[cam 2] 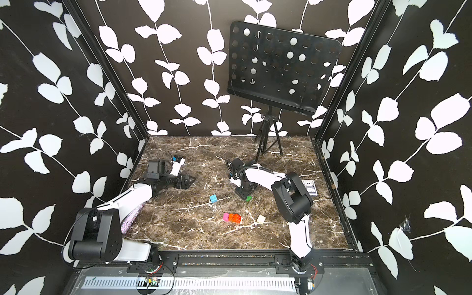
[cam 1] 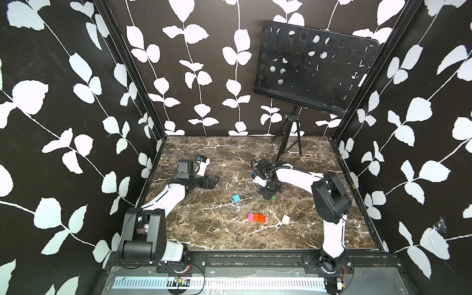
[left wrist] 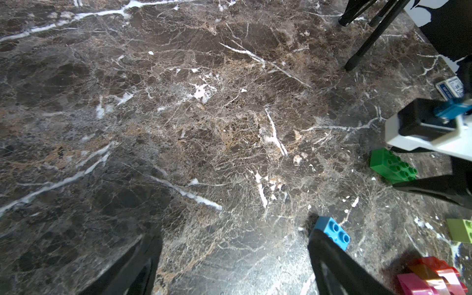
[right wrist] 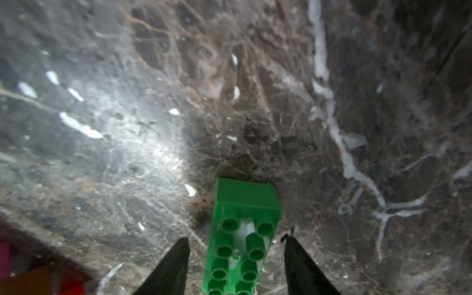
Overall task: Assemble the letter y with lego
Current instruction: Pick up the lego brick from the center of the board.
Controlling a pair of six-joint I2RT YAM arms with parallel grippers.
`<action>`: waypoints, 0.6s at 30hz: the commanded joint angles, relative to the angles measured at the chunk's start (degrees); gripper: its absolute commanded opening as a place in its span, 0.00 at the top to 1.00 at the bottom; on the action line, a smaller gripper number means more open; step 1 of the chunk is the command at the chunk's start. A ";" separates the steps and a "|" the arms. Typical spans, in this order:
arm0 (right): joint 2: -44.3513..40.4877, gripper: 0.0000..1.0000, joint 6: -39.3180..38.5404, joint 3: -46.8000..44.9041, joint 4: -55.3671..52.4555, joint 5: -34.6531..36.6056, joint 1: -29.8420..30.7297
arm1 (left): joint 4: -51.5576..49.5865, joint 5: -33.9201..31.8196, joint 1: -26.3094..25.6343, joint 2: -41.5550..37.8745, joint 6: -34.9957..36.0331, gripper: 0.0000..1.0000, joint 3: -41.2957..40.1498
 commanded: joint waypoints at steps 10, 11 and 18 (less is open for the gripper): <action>0.42 0.68 2.41 2.00 -1.21 -7.16 -2.74 | -0.50 0.13 0.28 -0.64 0.45 0.09 -0.19; 0.30 0.69 1.90 2.14 -1.36 -7.56 -2.72 | -0.50 0.13 0.25 -0.70 0.58 0.09 -0.25; -5.27 0.74 -13.87 -0.81 2.05 -9.47 -1.78 | -0.50 -0.14 0.35 -0.83 0.82 0.08 -0.07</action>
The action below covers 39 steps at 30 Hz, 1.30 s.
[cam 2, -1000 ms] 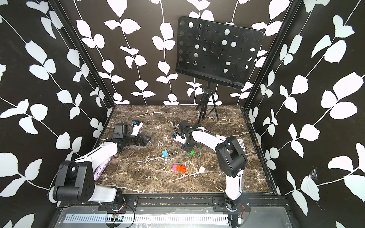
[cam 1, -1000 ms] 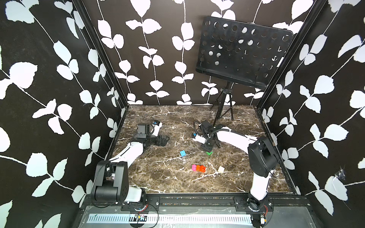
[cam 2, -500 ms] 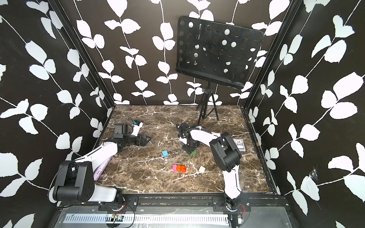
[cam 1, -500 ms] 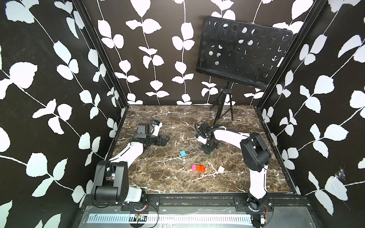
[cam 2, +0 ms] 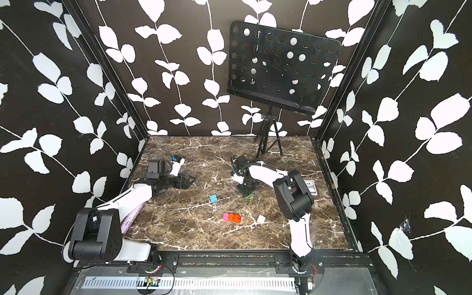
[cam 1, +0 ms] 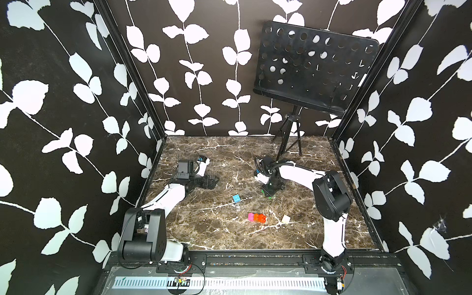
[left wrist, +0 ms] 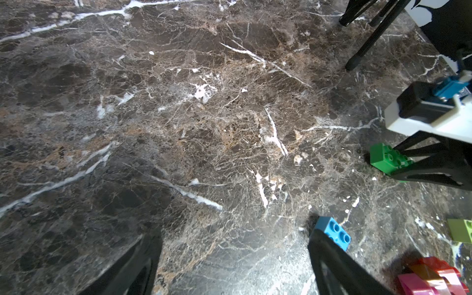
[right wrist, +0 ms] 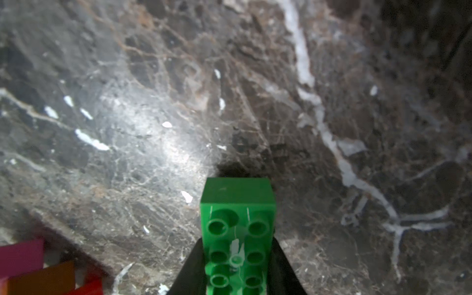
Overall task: Assemble the letter y with lego
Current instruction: Pick up the lego brick from the center of the board, then place the lego brick at the center of the board, then pick up the lego brick from the center of the board.
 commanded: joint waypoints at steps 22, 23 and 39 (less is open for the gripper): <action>-1.26 0.69 -45.03 -1.57 -0.04 1.51 6.21 | 0.28 0.60 2.33 -1.44 -0.76 0.08 -0.59; -1.02 0.68 -44.86 -1.52 -0.21 1.63 6.25 | 0.33 0.61 2.33 -1.41 -0.77 0.08 -0.59; -3.79 0.47 -42.08 2.28 4.54 -0.40 10.65 | -0.06 0.19 2.74 -1.91 -0.99 0.08 -0.06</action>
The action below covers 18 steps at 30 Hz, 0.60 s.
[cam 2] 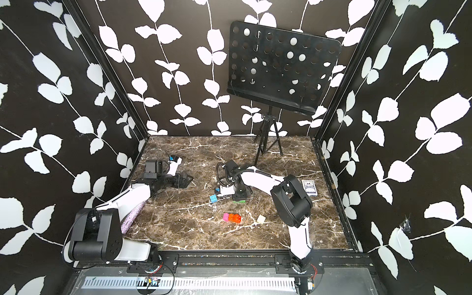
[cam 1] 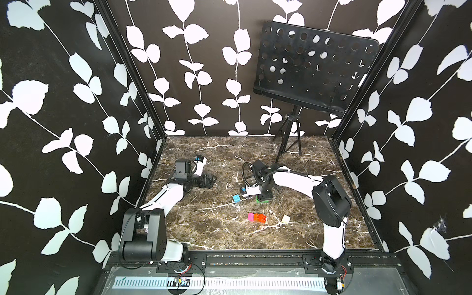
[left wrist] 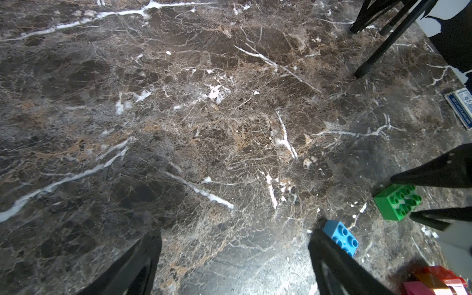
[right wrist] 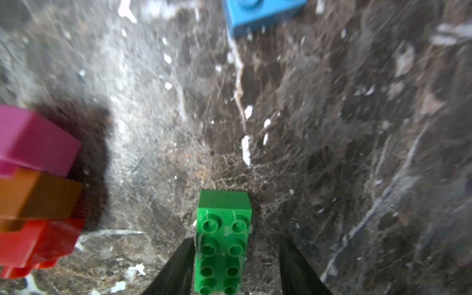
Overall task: Assemble the letter y with lego
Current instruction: Pick up the lego brick from the center of the board.
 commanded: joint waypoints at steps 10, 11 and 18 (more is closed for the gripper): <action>3.71 0.47 -3.40 6.85 3.36 -6.80 4.06 | -0.32 -0.38 2.30 -2.38 -0.74 0.08 -0.06; 4.08 0.46 -3.65 7.09 3.48 -7.26 4.14 | -0.30 -0.36 2.54 -2.39 -0.74 0.08 -0.11; 6.26 0.45 -5.14 8.60 4.55 -10.76 4.97 | -0.28 -0.19 3.02 -2.05 -0.77 0.08 -0.15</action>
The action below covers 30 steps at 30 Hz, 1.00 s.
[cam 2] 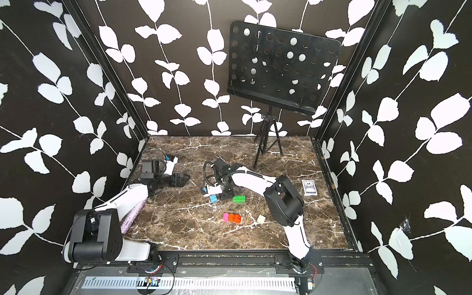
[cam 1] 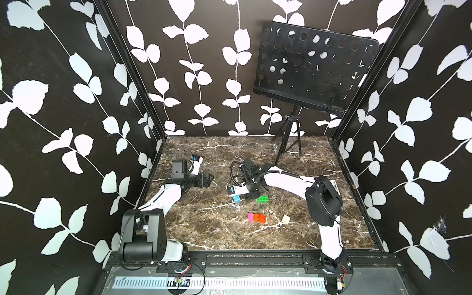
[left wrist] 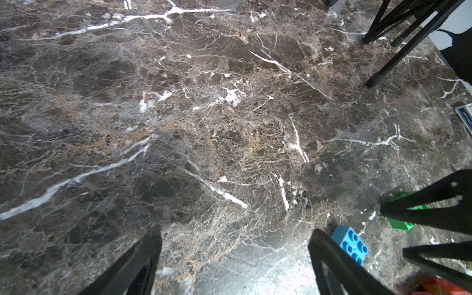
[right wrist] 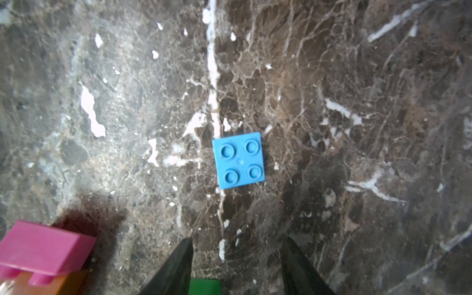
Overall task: Assemble the letter y with lego
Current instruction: Pick up the lego brick from the center of the board.
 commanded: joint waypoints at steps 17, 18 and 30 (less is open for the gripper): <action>8.22 0.43 0.63 7.73 -0.05 -8.11 1.51 | -0.19 0.06 0.72 -1.54 -0.16 0.08 -0.32; 8.70 0.43 0.86 8.13 -0.17 -8.12 1.51 | -0.17 0.05 0.76 -1.56 -0.15 0.08 -0.34; 11.51 0.65 2.48 10.57 -1.78 -8.28 1.56 | -0.02 0.28 0.71 -1.38 0.05 0.08 -0.54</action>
